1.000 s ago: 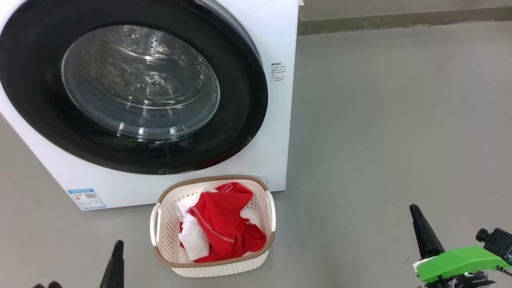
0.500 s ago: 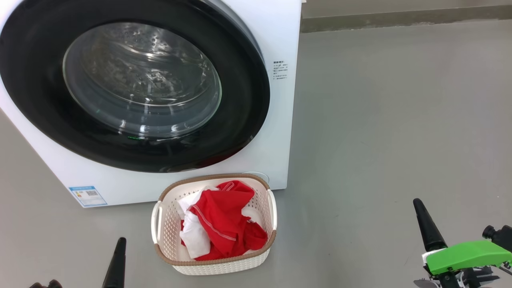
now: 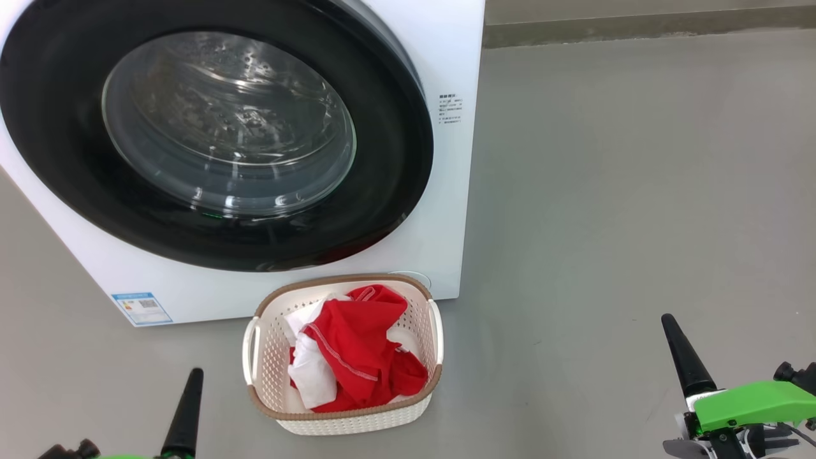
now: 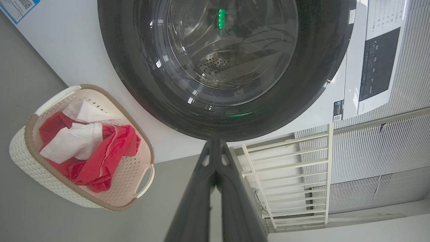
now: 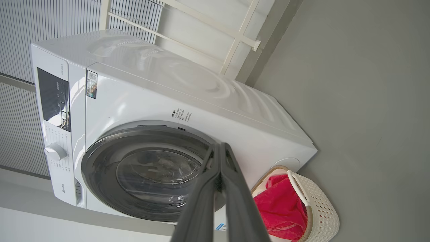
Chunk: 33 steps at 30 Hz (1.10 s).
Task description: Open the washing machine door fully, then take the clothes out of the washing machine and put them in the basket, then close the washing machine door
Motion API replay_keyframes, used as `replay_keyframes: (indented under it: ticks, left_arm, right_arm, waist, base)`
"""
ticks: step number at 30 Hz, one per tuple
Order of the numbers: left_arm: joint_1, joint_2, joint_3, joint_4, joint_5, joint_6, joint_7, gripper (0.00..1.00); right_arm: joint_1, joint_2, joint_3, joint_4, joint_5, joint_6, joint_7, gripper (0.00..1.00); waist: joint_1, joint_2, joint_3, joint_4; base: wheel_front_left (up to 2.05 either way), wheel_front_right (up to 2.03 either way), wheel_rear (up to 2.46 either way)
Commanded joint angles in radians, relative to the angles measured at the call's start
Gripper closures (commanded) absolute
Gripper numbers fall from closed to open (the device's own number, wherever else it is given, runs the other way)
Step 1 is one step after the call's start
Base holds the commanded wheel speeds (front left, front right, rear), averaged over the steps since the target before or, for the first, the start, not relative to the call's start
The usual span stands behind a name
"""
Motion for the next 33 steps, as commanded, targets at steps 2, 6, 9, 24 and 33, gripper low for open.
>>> replay_keyframes:
  ticks: [2,6,9,24,33]
  left_arm:
    - [-0.055,0.016,0.022,-0.018,-0.042,-0.015,0.012,1.0]
    - [-0.061,0.017,0.023,-0.014,-0.088,-0.016,0.024,1.0]
    - [-0.066,0.017,0.024,-0.011,-0.122,-0.017,0.032,1.0]
    - [-0.091,0.019,0.026,0.005,-0.292,-0.022,0.075,1.0]
    - [-0.093,0.019,0.026,0.006,-0.304,-0.023,0.078,1.0]
  right_arm:
    - [-0.054,-0.007,0.005,-0.033,0.039,0.0,0.01,1.0]
    - [-0.058,-0.007,0.0,-0.034,0.082,0.0,0.022,1.0]
    - [-0.06,-0.007,-0.004,-0.034,0.115,0.0,0.031,1.0]
    - [-0.073,-0.006,-0.023,-0.038,0.279,-0.001,0.075,1.0]
    - [-0.074,-0.006,-0.024,-0.038,0.291,-0.001,0.078,1.0]
  waist:
    - [-0.0001,-0.0001,0.001,0.001]
    - [-0.0001,-0.0001,0.003,0.003]
    - [-0.0001,-0.0001,0.004,0.004]
    - [-0.0001,-0.0001,0.011,0.01]
    - [-0.0001,-0.0001,0.012,0.011]
  base:
    - [0.0,0.0,0.0]
    - [0.0,0.0,0.0]
    - [0.0,0.0,0.0]
    - [0.0,0.0,0.0]
    - [0.0,0.0,0.0]
